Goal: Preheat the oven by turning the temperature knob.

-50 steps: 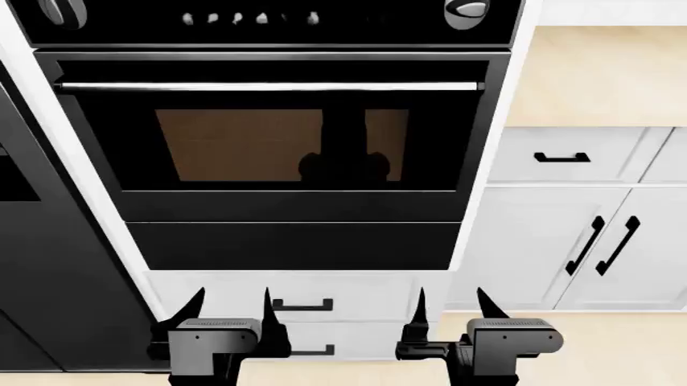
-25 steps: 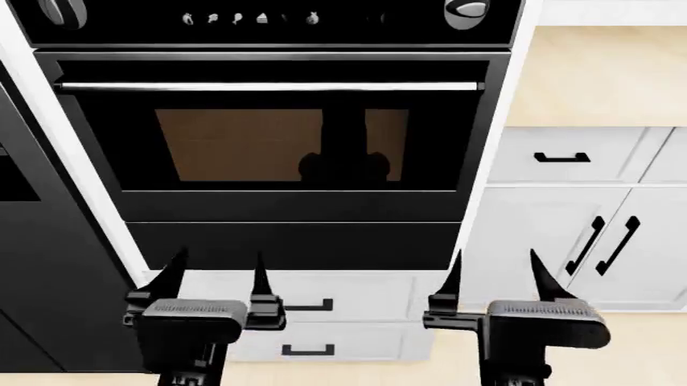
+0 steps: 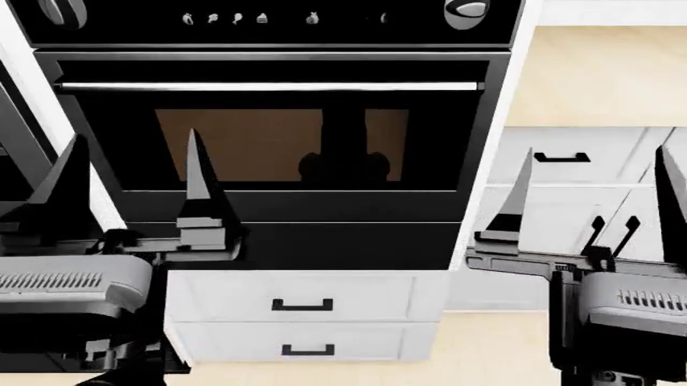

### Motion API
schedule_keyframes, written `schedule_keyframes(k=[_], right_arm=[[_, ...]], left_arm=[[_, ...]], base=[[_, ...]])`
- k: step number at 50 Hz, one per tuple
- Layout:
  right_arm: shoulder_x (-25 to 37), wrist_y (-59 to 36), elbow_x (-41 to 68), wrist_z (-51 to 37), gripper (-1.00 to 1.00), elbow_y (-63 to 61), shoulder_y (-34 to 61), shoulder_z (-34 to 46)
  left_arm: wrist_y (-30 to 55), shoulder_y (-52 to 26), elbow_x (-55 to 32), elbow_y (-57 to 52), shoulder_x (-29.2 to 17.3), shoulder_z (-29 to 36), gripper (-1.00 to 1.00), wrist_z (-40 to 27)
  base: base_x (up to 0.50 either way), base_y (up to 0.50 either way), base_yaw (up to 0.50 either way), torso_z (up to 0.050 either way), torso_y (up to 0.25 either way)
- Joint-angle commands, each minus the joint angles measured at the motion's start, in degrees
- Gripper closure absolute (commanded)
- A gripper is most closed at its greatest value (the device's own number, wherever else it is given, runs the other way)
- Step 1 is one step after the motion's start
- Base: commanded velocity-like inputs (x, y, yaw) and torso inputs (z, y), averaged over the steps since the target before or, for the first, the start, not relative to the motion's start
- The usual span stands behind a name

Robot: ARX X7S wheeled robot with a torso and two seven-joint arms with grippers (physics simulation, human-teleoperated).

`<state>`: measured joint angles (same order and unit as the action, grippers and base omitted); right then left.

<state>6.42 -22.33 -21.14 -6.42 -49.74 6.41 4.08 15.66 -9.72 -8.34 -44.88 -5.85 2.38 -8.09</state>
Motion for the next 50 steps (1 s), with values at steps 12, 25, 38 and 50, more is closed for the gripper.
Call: schedule_keyframes(k=[12,25,38,50], right_arm=[[1.45,-1.67,0.75,0.40,-1.00,-6.41,0.50,-0.02],[1.80,-1.60,0.03,0.04,-1.00,-7.54,-0.50,1.25],[1.96,-2.22,-0.17,0.17,-1.00,-8.28,-0.57,1.39],[2.49,-0.72,1.16,0.35,-1.00,-8.62,-1.26,0.98]], left_arm=[[2.16,-2.04,-2.29,-5.26,-2.32,-0.71,-1.00,-2.35],[0.78,-0.79,-7.20,-6.48,-3.74,-1.50,-1.00,-1.04],[0.95,-0.80,-7.00,-6.83,-4.63,-0.68,-1.00,-1.87],[1.01,-0.74,-7.31,-7.25,-5.27,-0.28,-1.00,-2.61]], base=[[0.00,0.00,0.00,0.000,0.000],[0.00,0.00,0.00,0.025,0.000],[0.00,0.00,0.00,0.050,0.000],[0.02,0.00,0.00,0.050,0.000]])
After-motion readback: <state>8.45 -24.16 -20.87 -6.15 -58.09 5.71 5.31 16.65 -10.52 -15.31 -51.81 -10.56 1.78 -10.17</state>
